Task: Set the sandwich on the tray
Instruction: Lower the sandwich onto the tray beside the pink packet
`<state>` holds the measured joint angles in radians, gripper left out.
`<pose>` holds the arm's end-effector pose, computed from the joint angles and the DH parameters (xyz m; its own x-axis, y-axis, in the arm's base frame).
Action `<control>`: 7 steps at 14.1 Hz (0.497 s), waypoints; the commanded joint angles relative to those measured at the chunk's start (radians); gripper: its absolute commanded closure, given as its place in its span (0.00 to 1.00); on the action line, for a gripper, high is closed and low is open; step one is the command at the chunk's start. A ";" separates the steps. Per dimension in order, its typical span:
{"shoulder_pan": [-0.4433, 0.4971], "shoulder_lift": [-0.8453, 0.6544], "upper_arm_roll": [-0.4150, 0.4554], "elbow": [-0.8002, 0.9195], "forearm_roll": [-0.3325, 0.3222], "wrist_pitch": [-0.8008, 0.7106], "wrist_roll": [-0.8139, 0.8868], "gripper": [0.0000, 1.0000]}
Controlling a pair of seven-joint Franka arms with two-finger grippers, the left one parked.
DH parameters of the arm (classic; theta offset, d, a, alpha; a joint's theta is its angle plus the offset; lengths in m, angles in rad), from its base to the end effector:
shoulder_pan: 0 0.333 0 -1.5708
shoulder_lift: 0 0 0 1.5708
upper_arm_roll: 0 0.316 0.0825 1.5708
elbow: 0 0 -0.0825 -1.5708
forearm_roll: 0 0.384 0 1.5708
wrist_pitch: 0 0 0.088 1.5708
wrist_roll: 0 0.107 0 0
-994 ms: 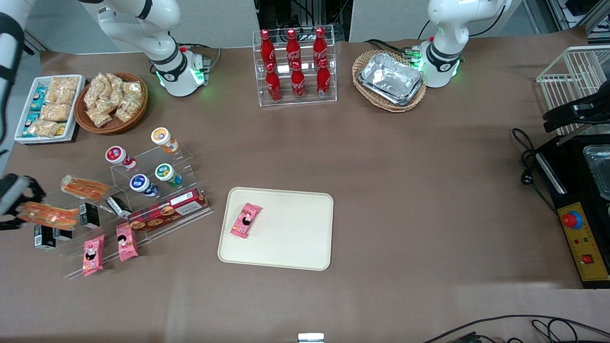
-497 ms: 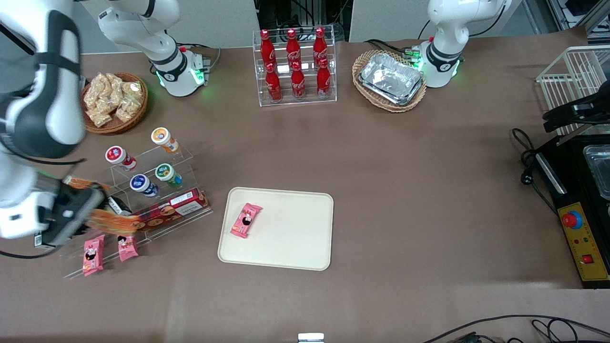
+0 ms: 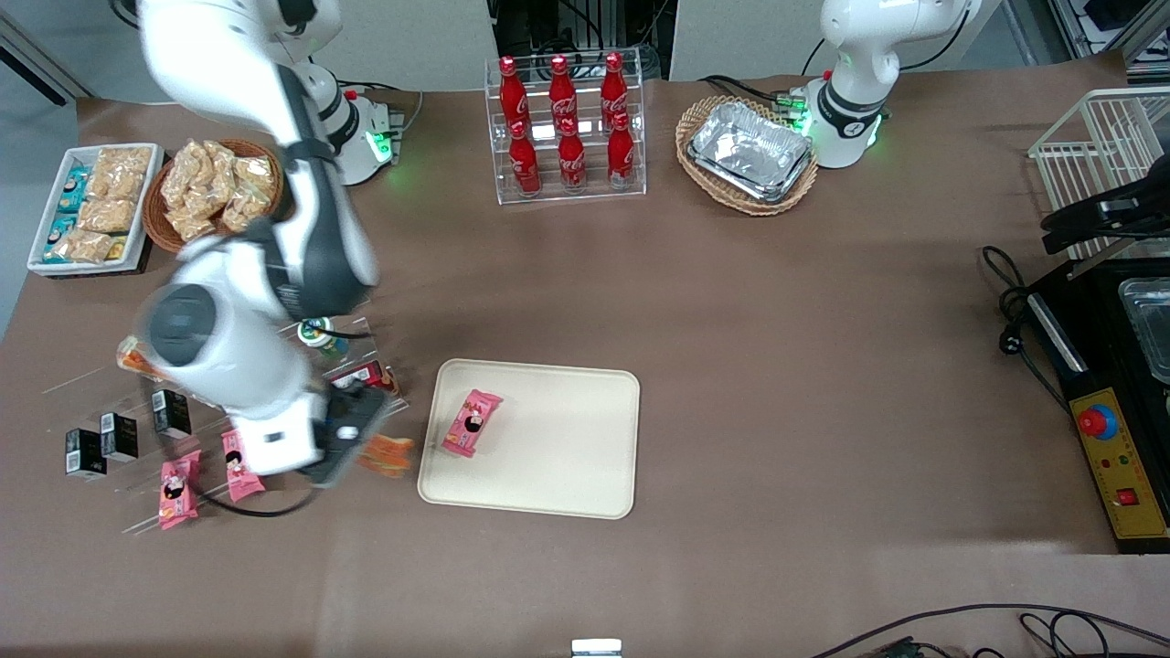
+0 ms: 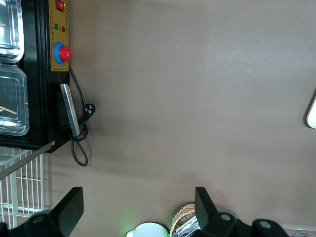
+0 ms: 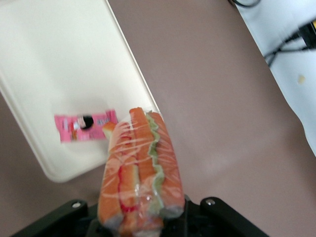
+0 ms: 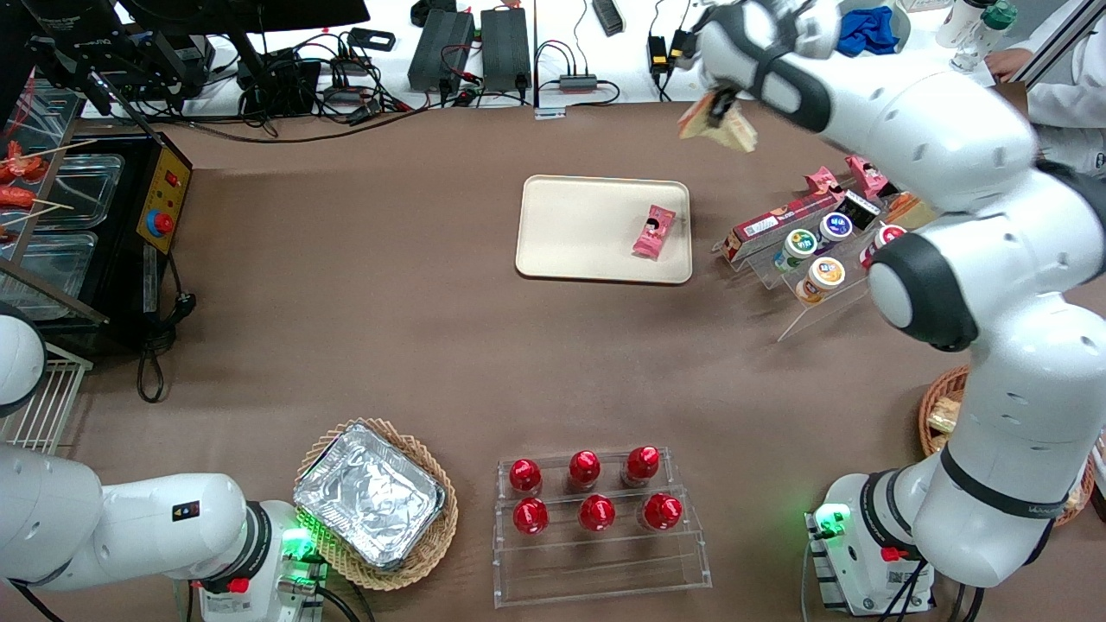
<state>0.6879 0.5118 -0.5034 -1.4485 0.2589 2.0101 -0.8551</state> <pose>0.6731 0.2053 0.4299 0.5268 0.8462 0.0797 0.8426 -0.5322 0.0817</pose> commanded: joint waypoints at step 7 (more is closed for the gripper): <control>0.025 0.252 0.229 0.073 -0.009 0.318 0.084 0.89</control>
<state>0.7044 0.6900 -0.2945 -1.4267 0.2588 2.2705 -0.7628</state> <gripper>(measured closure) 0.806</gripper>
